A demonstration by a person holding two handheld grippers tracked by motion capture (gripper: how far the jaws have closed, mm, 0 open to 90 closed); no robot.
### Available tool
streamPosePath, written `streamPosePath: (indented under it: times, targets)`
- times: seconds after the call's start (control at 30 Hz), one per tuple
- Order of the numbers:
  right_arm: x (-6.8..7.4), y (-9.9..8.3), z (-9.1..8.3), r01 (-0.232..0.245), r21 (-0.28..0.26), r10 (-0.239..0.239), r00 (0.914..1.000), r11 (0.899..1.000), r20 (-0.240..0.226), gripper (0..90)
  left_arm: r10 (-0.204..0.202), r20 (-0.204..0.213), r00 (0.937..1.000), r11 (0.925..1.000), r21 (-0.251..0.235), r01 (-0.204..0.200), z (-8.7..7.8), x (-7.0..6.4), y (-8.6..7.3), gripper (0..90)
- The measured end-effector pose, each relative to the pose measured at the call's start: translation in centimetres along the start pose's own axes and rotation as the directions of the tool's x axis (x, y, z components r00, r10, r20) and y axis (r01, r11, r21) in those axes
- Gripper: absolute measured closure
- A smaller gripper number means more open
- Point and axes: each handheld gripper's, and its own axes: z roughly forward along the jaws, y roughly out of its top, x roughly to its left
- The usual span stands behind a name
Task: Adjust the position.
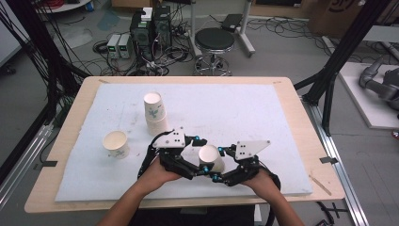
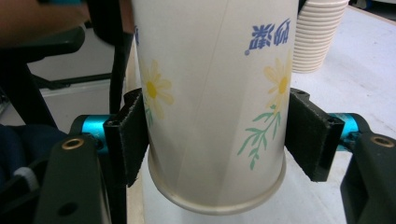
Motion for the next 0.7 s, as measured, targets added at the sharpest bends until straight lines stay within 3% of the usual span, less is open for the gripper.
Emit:
streamPosePath:
  times: [0.13,0.3,0.5,0.7]
  targets:
    - [0.0,0.3,-0.1,0.018,0.032,-0.018,0.9998,0.999,0.003,30.4,0.034,0.011,0.9994,0.9976,0.061,-0.034,-0.5,0.0,0.7,17.4]
    - [-0.2,0.9,-0.4,0.046,0.091,-0.048,0.9987,0.995,0.016,30.5,0.065,0.024,0.9976,0.9889,0.132,-0.068,-0.8,0.2,1.4,17.4]
    - [-0.6,1.6,-0.7,0.071,0.154,-0.074,0.9971,0.986,0.015,30.5,0.099,0.035,0.9944,0.9706,0.217,-0.104,-0.9,0.5,2.2,17.6]
    - [-0.6,2.4,-0.7,0.114,0.244,-0.122,0.9925,0.963,0.014,30.5,0.12,0.06,0.991,0.9501,0.283,-0.132,-0.6,0.6,2.8,17.7]
